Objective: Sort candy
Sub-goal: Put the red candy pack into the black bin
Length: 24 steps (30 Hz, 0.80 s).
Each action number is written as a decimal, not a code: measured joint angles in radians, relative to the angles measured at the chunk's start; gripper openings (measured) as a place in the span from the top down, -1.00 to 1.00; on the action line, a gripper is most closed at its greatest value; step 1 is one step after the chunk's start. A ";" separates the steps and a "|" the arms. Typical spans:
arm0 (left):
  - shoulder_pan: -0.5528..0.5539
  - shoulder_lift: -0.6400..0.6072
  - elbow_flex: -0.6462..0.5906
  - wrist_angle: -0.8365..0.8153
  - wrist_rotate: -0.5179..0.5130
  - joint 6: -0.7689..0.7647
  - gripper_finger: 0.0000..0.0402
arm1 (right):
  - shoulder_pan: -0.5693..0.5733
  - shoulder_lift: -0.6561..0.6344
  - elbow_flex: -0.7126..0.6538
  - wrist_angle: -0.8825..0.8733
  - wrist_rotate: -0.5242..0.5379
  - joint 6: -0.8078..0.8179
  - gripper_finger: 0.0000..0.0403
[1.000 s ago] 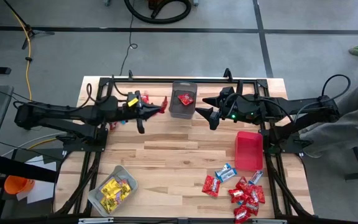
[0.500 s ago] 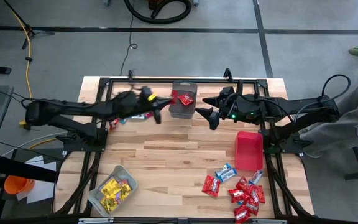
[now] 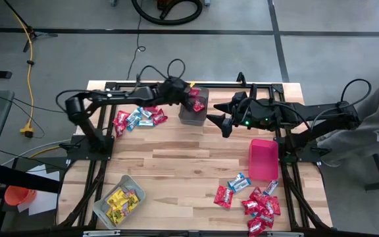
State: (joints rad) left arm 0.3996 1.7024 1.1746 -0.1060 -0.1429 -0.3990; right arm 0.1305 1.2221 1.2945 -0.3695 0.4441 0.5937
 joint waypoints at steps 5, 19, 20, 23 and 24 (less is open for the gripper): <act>0.000 0.070 0.008 -0.003 0.055 -0.035 0.92 | 0.000 0.000 0.000 -0.005 -0.027 -0.017 -0.52; 0.000 -0.081 0.011 -0.016 0.101 -0.044 0.21 | 0.000 0.000 0.000 -0.010 -0.050 -0.035 -0.52; 0.000 -0.114 0.011 -0.024 0.128 -0.044 0.18 | 0.000 0.000 0.000 -0.012 -0.058 -0.036 -0.52; -0.008 -0.215 0.011 -0.079 0.226 -0.045 0.14 | 0.000 0.000 0.000 -0.049 -0.103 -0.030 -0.52; -0.022 -0.253 0.011 -0.106 0.250 -0.041 0.13 | 0.000 0.000 0.000 -0.078 -0.130 -0.018 -0.52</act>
State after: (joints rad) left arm 0.3776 1.4498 1.1854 -0.2122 0.1066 -0.4399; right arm 0.1303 1.2217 1.2942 -0.4480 0.3146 0.5761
